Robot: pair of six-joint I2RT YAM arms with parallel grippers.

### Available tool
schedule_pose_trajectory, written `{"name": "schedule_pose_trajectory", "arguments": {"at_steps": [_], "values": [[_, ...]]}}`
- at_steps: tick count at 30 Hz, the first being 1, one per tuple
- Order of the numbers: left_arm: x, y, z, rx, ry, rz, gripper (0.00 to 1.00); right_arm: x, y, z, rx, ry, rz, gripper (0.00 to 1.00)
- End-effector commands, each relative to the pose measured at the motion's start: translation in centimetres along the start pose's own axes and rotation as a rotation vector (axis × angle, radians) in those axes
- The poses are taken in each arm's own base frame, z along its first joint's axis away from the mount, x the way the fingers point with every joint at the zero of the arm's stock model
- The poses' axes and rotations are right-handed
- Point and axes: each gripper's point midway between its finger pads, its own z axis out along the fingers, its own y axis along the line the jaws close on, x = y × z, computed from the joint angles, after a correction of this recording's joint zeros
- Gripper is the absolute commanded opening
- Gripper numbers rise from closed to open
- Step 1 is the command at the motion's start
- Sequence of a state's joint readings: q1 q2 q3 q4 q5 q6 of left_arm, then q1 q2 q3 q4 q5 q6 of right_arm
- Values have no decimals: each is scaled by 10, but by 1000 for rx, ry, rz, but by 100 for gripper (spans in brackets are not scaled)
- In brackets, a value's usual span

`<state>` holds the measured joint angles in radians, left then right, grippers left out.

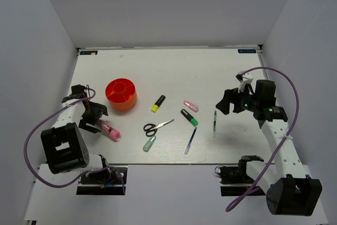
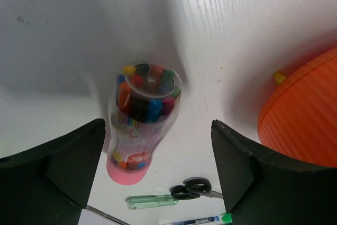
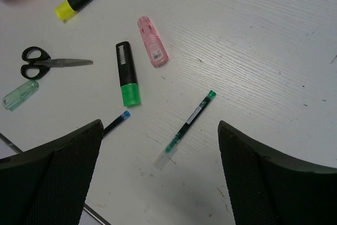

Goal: Sort the stationery into containers
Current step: Pick up the stationery from the center of the board.

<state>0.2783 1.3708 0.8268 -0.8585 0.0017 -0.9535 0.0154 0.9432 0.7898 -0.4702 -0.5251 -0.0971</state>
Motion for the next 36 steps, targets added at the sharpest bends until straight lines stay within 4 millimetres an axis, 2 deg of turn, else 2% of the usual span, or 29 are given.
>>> {"name": "schedule_pose_trajectory", "arguments": {"at_steps": [1, 12, 16, 22, 25, 31, 35, 36], "values": [[-10, -13, -2, 30, -9, 26, 91, -24, 3, -8, 12, -56, -46, 90], [-11, -7, 14, -27, 24, 34, 90, -22, -1, -7, 29, -48, -40, 90], [-8, -7, 21, -47, 44, 41, 82, -22, -1, -8, 28, -50, -42, 90], [-2, -5, 29, -56, 73, 52, 78, -23, -3, -8, 40, -52, -40, 90], [0, -5, 31, -56, 85, 60, 72, -23, -3, -9, 44, -53, -41, 90], [4, -6, 33, -54, 110, 69, 51, -24, -4, -10, 49, -58, -44, 90], [5, -12, 27, -27, 128, 80, 31, -24, -5, -10, 56, -59, -43, 90], [2, -18, 22, 0, 117, 82, 18, -24, -5, -11, 55, -59, -42, 90]]}}
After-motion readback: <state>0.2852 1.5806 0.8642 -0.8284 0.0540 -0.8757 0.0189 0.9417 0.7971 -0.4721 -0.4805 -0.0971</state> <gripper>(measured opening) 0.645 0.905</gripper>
